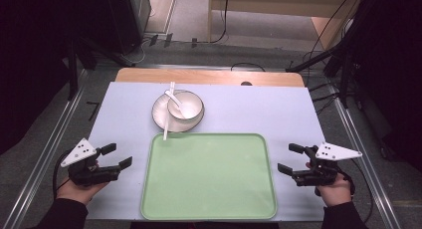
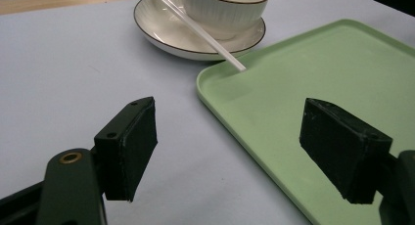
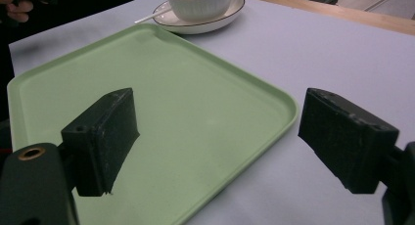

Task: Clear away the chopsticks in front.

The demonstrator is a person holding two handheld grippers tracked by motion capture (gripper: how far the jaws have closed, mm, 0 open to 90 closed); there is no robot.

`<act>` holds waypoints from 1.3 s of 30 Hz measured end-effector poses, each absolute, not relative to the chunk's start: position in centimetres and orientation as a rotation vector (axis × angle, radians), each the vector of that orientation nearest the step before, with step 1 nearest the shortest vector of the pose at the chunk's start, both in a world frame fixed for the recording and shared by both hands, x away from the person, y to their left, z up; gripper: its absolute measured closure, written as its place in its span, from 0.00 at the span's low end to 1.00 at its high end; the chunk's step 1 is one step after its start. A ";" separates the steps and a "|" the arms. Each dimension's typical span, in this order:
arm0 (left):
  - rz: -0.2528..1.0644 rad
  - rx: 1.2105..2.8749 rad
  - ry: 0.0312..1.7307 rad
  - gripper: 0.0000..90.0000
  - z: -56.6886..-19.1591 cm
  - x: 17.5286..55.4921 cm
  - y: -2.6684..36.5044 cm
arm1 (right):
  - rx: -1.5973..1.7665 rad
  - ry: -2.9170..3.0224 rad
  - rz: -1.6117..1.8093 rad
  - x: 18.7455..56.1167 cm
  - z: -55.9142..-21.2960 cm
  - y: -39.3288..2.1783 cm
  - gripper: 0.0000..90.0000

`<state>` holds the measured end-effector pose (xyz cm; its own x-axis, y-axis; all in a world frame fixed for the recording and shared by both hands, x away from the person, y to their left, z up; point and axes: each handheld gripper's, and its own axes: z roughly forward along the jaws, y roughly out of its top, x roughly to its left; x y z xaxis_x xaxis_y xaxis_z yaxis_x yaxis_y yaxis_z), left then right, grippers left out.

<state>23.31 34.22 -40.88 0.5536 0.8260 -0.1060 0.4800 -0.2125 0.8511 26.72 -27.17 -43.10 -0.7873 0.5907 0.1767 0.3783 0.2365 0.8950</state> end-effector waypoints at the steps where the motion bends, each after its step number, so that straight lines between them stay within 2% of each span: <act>1: 0.470 1.864 1.067 0.25 -40.9 23.3 34.2 | 0.918 2.307 1.579 26.7 -43.1 -27.2 0.17; 39: 0.387 1.921 1.066 0.31 -41.4 23.9 33.9 | 0.907 2.326 1.568 26.5 -43.1 -27.0 0.17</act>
